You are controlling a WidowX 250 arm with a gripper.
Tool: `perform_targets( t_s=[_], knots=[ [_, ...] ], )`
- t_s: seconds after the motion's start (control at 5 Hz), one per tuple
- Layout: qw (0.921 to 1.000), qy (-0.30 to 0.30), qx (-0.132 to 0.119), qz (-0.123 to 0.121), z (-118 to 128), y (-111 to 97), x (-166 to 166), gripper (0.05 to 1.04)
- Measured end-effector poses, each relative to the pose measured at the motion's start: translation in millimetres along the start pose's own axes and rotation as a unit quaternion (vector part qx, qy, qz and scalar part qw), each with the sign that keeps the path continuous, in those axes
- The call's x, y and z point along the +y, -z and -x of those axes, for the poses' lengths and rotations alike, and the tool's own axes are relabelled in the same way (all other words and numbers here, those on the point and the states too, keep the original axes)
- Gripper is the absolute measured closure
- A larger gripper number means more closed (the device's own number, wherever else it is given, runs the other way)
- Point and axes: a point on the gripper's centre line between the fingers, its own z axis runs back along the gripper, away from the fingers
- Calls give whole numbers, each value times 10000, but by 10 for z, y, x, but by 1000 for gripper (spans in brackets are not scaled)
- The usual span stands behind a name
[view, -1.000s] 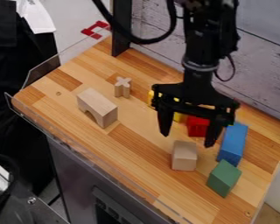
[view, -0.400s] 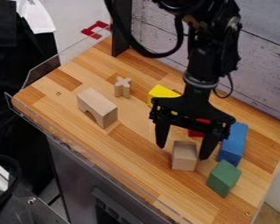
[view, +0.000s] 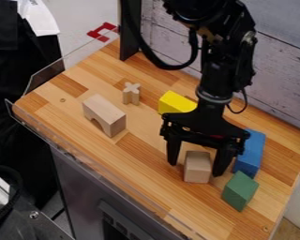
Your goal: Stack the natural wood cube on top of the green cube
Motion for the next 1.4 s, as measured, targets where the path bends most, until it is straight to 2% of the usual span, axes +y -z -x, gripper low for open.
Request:
perform_targets(
  t_s=[0.4,0.6,0.8,1.0,1.2,1.4],
  knots=[
    [10000,-1,-22,42,-2,21,19,499],
    [9998,168,-68,41,44,-40,57,499],
    [9962,679,-509,219,75,-440,58,499],
    [9846,1462,-908,317,193,-825,39,499],
    [9696,2271,-891,208,337,-961,-74,499],
    [9639,2587,-592,213,370,-810,-154,499]
  ],
)
